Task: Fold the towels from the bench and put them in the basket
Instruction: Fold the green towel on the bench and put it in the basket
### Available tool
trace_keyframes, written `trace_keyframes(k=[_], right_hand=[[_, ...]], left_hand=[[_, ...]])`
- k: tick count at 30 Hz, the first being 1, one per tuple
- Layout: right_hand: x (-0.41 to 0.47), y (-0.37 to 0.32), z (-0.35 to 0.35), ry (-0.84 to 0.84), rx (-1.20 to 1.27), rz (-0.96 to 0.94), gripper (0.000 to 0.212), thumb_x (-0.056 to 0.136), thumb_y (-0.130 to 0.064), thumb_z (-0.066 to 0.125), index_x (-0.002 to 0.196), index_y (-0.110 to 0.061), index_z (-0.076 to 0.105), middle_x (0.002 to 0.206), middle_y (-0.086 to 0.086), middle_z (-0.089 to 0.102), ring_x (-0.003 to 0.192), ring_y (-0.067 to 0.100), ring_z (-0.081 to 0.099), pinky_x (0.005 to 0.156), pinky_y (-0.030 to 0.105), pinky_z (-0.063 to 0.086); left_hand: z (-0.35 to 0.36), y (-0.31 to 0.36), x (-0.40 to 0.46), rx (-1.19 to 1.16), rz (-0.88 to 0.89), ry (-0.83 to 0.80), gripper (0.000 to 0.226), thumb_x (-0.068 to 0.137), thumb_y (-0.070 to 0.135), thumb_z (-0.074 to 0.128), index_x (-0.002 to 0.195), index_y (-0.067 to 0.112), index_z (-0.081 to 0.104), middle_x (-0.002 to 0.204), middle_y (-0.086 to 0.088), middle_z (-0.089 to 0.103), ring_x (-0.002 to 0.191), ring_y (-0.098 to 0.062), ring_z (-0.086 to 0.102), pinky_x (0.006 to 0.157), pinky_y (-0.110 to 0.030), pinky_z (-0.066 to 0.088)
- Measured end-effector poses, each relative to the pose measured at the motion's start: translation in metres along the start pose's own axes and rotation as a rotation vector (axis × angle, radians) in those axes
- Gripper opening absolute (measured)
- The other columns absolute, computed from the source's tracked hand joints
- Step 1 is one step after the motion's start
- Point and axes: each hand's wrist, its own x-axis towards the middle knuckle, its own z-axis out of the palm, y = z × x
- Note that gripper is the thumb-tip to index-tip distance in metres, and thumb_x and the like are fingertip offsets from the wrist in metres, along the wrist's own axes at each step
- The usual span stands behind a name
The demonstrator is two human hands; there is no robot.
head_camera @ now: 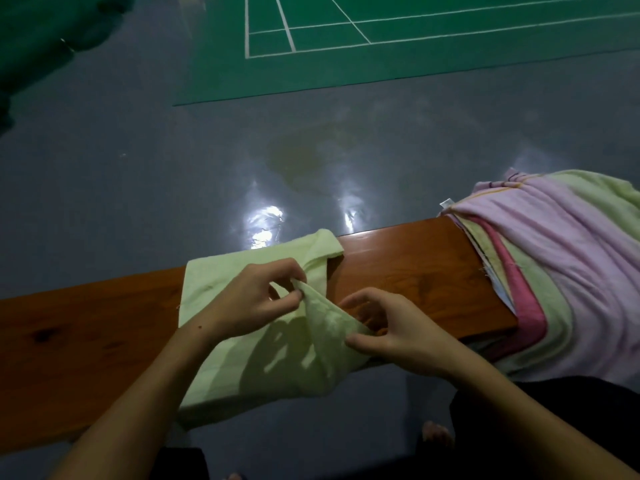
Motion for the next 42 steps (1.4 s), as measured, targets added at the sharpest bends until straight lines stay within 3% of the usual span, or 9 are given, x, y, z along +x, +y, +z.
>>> trace_keyframes(k=[5,10,15,23,25,28,33,40,42], right_hand=[[-0.003,0.003,0.003,0.000,-0.020,-0.033,0.014,0.094,-0.025,0.079,0.107,-0.020,0.076,0.098,-0.004,0.077,0.090,0.012,0.076,0.075,0.039,0.066],[0.007,0.001,0.007,0.162,0.048,-0.069,0.012,0.094,-0.018,0.078,0.105,-0.015,0.079,0.095,-0.005,0.078,0.086,0.011,0.076,0.071,0.033,0.066],[0.034,0.000,0.018,0.383,0.001,-0.149,0.008,0.093,-0.018,0.079,0.100,-0.021,0.076,0.095,-0.013,0.075,0.091,0.003,0.071,0.075,0.019,0.059],[0.066,0.009,0.037,0.412,0.265,-0.176,0.016,0.088,-0.015,0.081,0.095,-0.029,0.077,0.159,-0.015,0.042,0.148,0.008,0.043,0.105,0.034,0.056],[0.068,0.006,0.042,0.373,0.352,-0.198,0.014,0.088,-0.016,0.083,0.096,-0.026,0.078,0.163,-0.017,0.038,0.148,0.006,0.042,0.106,0.033,0.054],[0.067,0.002,0.045,0.361,0.404,-0.218,0.011,0.088,-0.009,0.083,0.098,-0.013,0.079,0.153,-0.007,0.055,0.137,0.009,0.056,0.105,0.037,0.056],[0.064,-0.004,0.037,0.433,0.051,-0.280,0.011,0.086,-0.011,0.082,0.096,-0.016,0.079,0.128,-0.004,0.067,0.119,0.007,0.064,0.095,0.025,0.059],[0.058,-0.001,0.018,0.465,-0.419,-0.447,0.016,0.076,-0.004,0.084,0.088,-0.012,0.077,0.115,0.004,0.074,0.104,0.022,0.070,0.086,0.042,0.062],[0.054,-0.008,0.018,0.462,-0.502,-0.456,0.017,0.074,-0.002,0.086,0.086,-0.010,0.076,0.110,0.007,0.075,0.098,0.024,0.070,0.083,0.042,0.063]], left_hand=[[-0.013,0.004,-0.006,-0.191,-0.067,0.081,0.010,0.091,0.026,0.069,0.100,0.022,0.070,0.095,0.010,0.072,0.094,-0.016,0.072,0.080,-0.027,0.060],[-0.023,0.019,-0.012,-0.510,-0.095,0.113,0.008,0.089,0.012,0.070,0.096,0.010,0.069,0.091,-0.016,0.073,0.091,-0.035,0.072,0.085,-0.038,0.062],[-0.030,0.027,-0.011,-0.681,-0.070,0.135,0.006,0.087,0.007,0.068,0.092,0.008,0.067,0.089,-0.016,0.069,0.087,-0.027,0.068,0.082,-0.034,0.059],[-0.037,0.025,-0.012,-0.660,-0.021,0.107,0.014,0.080,0.029,0.073,0.089,0.018,0.070,0.084,-0.010,0.065,0.084,-0.024,0.062,0.075,-0.033,0.053],[-0.039,0.023,-0.014,-0.674,-0.018,0.098,0.015,0.080,0.028,0.073,0.089,0.017,0.070,0.084,-0.007,0.066,0.084,-0.024,0.062,0.076,-0.034,0.053],[-0.042,0.021,-0.018,-0.673,-0.008,0.093,0.015,0.080,0.028,0.072,0.089,0.017,0.070,0.083,-0.008,0.067,0.083,-0.025,0.063,0.077,-0.034,0.054],[-0.049,0.018,-0.026,-0.466,-0.016,0.123,0.012,0.080,0.034,0.070,0.088,0.026,0.070,0.086,-0.003,0.072,0.082,-0.014,0.069,0.072,-0.023,0.056],[-0.050,-0.004,-0.042,0.421,0.010,0.148,0.014,0.080,0.053,0.063,0.083,0.040,0.058,0.104,0.032,0.073,0.085,0.001,0.068,0.065,-0.033,0.060],[-0.050,0.001,-0.045,0.519,0.063,0.203,0.015,0.081,0.051,0.064,0.081,0.038,0.057,0.101,0.029,0.073,0.082,-0.004,0.067,0.061,-0.032,0.057]])
